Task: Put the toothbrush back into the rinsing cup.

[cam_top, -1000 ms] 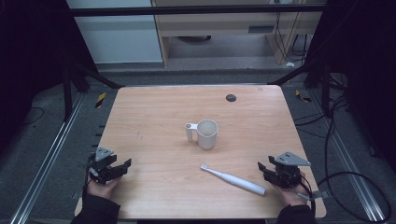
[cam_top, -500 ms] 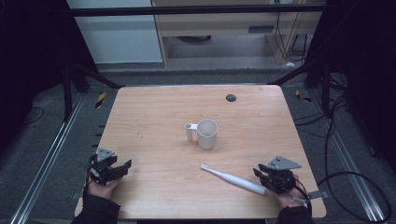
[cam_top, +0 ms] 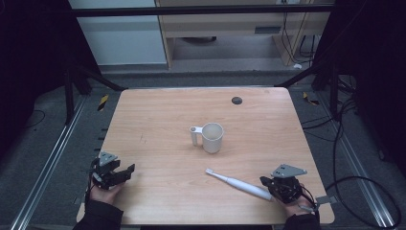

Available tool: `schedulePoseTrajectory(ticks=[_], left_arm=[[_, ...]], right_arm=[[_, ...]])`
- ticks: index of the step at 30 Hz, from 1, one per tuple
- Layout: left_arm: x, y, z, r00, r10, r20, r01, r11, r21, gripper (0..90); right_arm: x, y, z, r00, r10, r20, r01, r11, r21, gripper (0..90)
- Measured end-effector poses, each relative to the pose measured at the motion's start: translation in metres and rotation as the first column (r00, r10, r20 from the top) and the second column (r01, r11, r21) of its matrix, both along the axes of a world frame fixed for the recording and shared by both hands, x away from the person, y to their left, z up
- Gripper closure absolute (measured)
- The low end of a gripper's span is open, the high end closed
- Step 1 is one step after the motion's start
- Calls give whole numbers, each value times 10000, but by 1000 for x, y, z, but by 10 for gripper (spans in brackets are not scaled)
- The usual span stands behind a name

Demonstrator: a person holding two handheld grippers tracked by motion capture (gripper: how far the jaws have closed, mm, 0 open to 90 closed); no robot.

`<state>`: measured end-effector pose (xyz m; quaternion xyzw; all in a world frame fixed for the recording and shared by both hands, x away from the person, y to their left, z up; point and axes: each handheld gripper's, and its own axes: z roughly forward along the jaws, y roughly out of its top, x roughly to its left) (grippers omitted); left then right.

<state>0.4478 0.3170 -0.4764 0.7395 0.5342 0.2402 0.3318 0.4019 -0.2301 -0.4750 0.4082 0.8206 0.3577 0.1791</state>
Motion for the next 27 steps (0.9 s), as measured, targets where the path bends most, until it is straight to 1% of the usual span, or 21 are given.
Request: schedulePoseTrajectory(ticks=[8, 23, 27], left_arm=[[0, -1, 0, 10000, -8, -42, 8, 10000, 67, 353], [0, -1, 0, 10000, -8, -84, 9, 9999, 161, 361], [0, -1, 0, 10000, -7, -97, 9, 9999, 154, 361]], right_arm=[[-1, 0, -5, 9986, 9, -534, -15, 9999, -107, 898], [-1, 3, -8, 9970, 142, -764, -158, 9997, -197, 895], [-4, 4, -9, 9965, 189, -810, -211, 9994, -265, 892]])
